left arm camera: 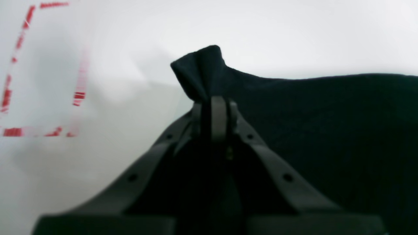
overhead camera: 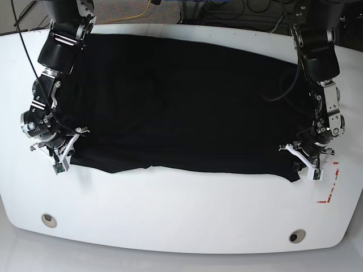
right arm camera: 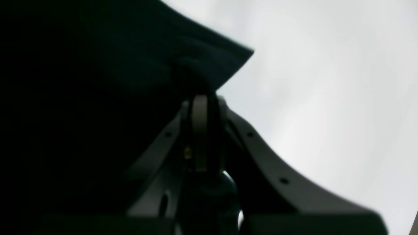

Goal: Layout the t-shirt on the table in an organized manner, then fold the t-shirt properly
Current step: 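Lift the hem with both grippers and fold it over toward the collar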

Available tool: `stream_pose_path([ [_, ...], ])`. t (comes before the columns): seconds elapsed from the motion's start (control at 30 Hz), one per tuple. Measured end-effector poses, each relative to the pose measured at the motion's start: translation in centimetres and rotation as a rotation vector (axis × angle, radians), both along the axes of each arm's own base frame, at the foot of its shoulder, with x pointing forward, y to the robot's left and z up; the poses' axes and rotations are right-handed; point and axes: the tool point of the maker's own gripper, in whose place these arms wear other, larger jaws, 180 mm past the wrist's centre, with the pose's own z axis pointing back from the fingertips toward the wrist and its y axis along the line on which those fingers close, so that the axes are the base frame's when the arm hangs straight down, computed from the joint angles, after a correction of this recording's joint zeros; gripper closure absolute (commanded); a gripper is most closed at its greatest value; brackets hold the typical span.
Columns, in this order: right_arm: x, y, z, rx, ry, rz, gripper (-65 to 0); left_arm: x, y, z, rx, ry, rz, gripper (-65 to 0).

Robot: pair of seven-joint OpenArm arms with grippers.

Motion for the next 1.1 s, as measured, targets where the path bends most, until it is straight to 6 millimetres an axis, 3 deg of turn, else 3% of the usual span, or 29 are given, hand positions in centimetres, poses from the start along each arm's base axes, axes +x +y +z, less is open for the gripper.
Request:
stream_pose_path([
  [0.23,-2.1,0.8,0.0,-0.037,0.014,0.021,0.0,-3.1,-0.6,-0.2,0.061,0.031,-0.036,0.0],
  [0.4,-4.2,0.5,0.0,-0.095,0.064,0.019,0.0,-5.0,0.6,0.5,0.079,0.033,-0.007,0.0],
  [0.73,-6.1,1.3,1.4,-0.151,0.074,0.028,0.0,-7.4,2.6,0.8,0.132,0.067,0.028,0.0],
  [1.1,-9.9,0.7,0.7,-0.224,0.201,0.01,0.0,-10.3,2.6,0.1,0.175,0.114,0.001,0.0],
])
